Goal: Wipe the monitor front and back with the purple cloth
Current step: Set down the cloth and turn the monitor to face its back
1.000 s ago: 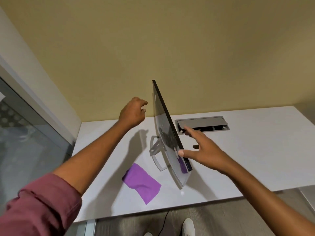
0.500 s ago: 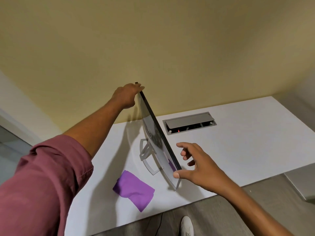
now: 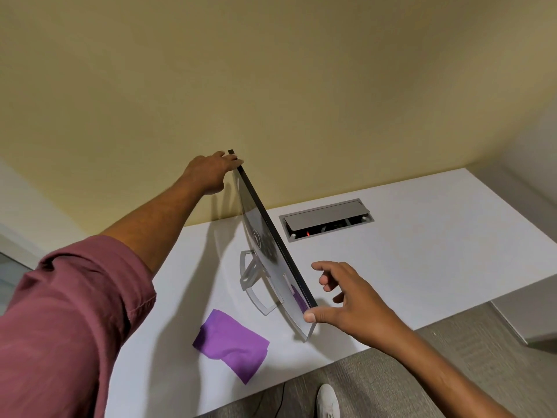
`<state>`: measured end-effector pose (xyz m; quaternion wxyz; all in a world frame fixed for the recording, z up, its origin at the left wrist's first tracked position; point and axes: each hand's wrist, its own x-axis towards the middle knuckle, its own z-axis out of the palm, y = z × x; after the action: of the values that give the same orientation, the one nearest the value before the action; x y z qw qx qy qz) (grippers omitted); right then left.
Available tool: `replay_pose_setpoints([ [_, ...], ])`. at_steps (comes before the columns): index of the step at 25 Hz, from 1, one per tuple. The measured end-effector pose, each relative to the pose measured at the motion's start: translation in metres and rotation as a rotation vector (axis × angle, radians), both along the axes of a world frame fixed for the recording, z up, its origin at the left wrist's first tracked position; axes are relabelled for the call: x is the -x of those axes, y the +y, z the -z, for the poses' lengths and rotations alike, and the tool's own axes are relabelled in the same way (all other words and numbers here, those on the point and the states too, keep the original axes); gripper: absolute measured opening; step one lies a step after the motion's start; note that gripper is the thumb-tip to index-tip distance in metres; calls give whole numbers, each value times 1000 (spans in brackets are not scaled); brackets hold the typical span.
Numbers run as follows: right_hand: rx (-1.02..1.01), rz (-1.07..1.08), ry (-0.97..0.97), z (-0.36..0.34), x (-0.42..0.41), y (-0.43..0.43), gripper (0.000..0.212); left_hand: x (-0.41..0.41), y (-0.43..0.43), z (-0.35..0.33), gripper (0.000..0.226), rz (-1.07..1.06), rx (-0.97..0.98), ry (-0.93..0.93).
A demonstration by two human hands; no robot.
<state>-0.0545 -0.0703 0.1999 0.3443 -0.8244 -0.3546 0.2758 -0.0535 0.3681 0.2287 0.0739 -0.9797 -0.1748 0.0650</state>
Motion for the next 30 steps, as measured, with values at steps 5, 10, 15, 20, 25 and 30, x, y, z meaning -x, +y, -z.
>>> replay_pose_setpoints([
  [5,-9,33,-14,2,1,-3,83,-4,-5,2,94,-18,-19,-25],
  [10,-23,69,-20,2,3,-9,76,2,-1,-1,88,-42,-38,-30],
  [15,-34,105,-14,0,-7,-12,75,12,1,1,87,-71,-49,-33],
  [20,-37,151,-34,-2,-24,-15,72,28,6,-1,85,-91,-78,-33],
  [25,-28,193,-79,-7,-46,-11,65,47,11,1,81,-97,-122,-49],
  [30,-36,250,-103,-15,-67,-3,53,68,18,5,75,-130,-129,-83],
])
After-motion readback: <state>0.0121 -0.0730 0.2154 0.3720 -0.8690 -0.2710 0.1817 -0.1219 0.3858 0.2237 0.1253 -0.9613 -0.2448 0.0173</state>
